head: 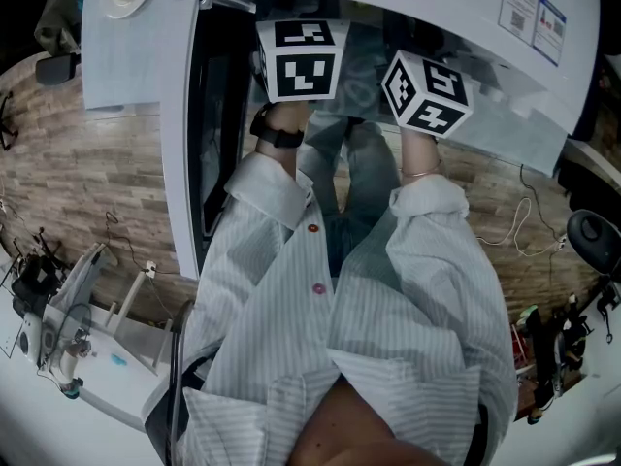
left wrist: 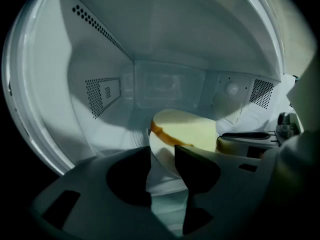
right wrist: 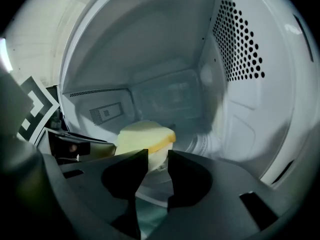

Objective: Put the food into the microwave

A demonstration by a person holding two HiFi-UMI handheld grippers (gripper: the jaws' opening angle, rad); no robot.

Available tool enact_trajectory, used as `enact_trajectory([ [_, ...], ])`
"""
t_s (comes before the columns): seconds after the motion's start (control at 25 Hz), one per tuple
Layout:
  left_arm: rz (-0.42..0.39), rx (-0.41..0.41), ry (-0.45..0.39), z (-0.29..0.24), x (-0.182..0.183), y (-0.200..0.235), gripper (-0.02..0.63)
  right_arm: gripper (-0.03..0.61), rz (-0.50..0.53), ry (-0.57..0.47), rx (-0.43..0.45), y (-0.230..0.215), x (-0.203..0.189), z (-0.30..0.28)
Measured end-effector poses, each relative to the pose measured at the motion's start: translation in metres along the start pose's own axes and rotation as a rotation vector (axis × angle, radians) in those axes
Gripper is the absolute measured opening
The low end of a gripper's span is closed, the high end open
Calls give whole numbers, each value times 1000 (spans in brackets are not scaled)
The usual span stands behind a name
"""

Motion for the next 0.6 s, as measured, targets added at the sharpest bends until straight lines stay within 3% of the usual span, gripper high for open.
enact_trajectory([
  [0.32,42,27,-33,12,-7,8,156,126,-3,-11,-23,-2,-3,7],
  [0.6,48,18,-82,34,-11,10,156,126,-14,-18,11,8,-4,23],
])
Point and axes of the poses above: the fingertips, and each gripper's own axes: z backward along the fingers, y to its left, x out of its top, the point moved 6 cm from there along z, backward along the fingers, and after that the axes turned 9 degrees about y, right-handed, at the moved point
